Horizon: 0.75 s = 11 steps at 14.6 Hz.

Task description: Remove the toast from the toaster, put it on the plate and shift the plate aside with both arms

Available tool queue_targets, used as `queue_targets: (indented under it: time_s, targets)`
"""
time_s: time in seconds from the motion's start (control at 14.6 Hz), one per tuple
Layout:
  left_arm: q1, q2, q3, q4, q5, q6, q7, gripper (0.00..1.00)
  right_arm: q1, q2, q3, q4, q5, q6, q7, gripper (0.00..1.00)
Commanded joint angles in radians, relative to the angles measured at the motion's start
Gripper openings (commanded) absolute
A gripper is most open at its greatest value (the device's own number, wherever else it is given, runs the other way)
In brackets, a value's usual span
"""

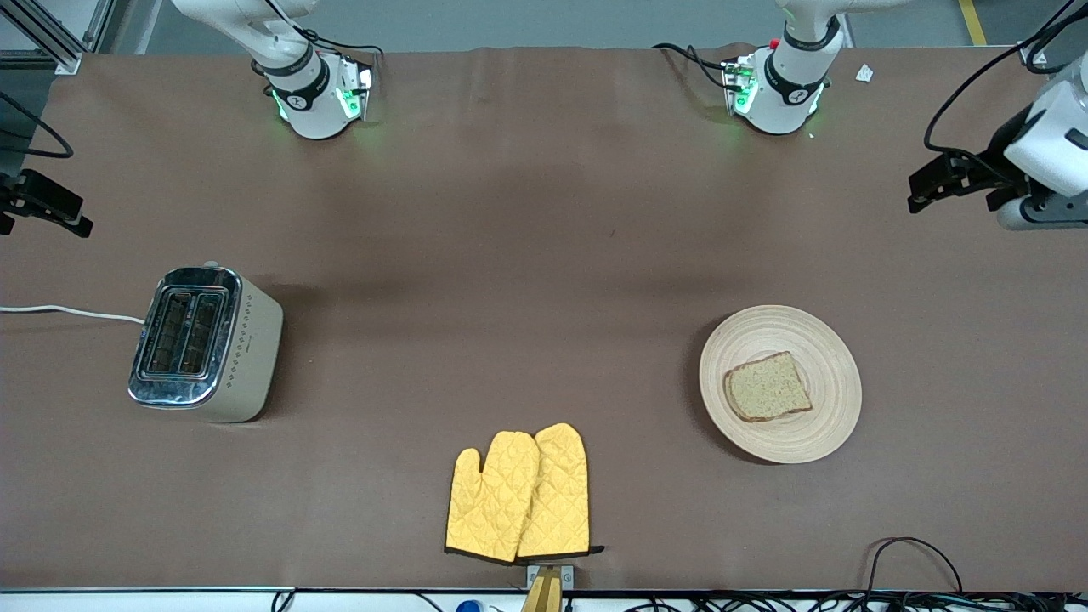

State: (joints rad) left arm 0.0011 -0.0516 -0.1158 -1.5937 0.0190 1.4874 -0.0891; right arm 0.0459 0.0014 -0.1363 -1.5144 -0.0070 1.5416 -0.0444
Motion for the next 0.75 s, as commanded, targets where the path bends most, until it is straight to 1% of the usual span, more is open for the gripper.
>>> queue_targets:
  time_s: [0.0,0.21,0.41,0.69]
  targets:
    - [0.005,-0.042,-0.018,-0.026,0.012,0.014,0.006,1.0,0.0,-0.021,0.0,-0.023,0.015,0.002,0.017,1.0]
    - [-0.003,-0.03,-0.019,-0.005,0.012,0.001,-0.006,1.0,0.0,-0.021,0.0,-0.023,0.015,0.0,0.017,1.0]
    - [-0.003,-0.027,-0.022,-0.003,0.012,-0.019,-0.008,1.0,0.0,-0.021,0.0,-0.021,0.016,0.0,0.017,1.0]
    - [0.002,-0.007,-0.022,0.04,0.013,-0.024,-0.009,1.0,0.0,-0.021,0.0,-0.023,0.016,0.0,0.017,1.0]
